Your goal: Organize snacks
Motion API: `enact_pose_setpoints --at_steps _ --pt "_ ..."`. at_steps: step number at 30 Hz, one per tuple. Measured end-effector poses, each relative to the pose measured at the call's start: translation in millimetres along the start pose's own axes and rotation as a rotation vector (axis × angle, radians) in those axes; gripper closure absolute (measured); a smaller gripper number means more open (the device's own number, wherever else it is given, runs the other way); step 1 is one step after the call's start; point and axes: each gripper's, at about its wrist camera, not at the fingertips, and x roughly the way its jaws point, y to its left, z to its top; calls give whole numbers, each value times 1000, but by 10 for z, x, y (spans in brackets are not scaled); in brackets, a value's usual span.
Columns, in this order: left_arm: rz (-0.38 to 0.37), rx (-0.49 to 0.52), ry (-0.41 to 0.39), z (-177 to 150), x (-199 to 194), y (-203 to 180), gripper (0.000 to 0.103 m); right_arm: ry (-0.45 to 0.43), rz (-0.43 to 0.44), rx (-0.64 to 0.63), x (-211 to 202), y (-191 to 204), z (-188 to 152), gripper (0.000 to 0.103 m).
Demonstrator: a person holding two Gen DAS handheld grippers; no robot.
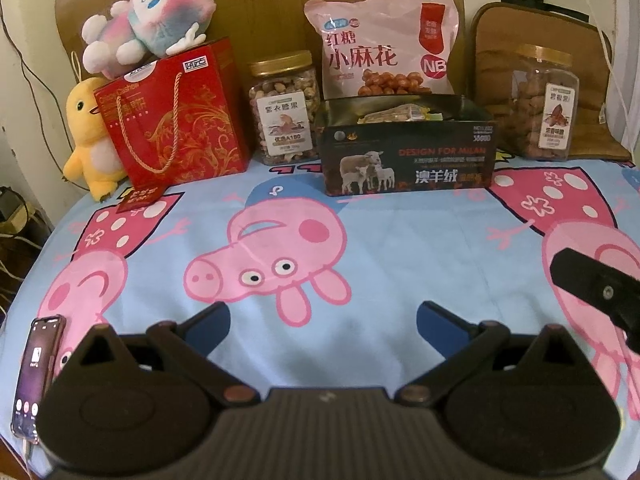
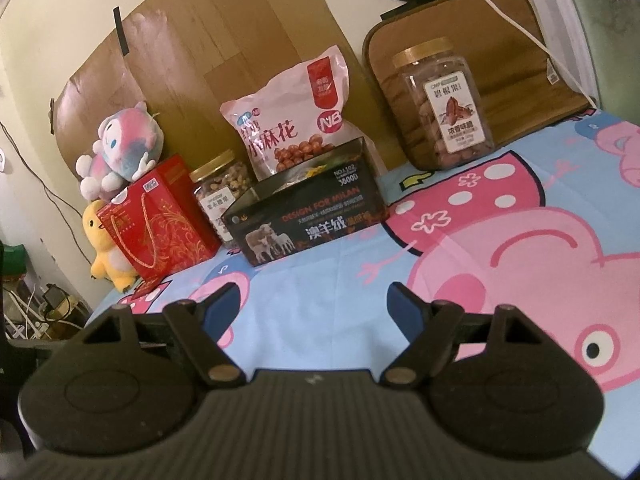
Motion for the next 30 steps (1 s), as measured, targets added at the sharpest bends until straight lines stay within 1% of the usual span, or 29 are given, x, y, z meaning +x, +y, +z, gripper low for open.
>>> enact_pose_setpoints --at_steps 12,30 --pt "3 6 19 -28 48 -21 0 8 -4 14 34 -45 -21 20" --pt "11 12 23 -16 69 -68 0 10 -3 19 39 -73 -34 20"
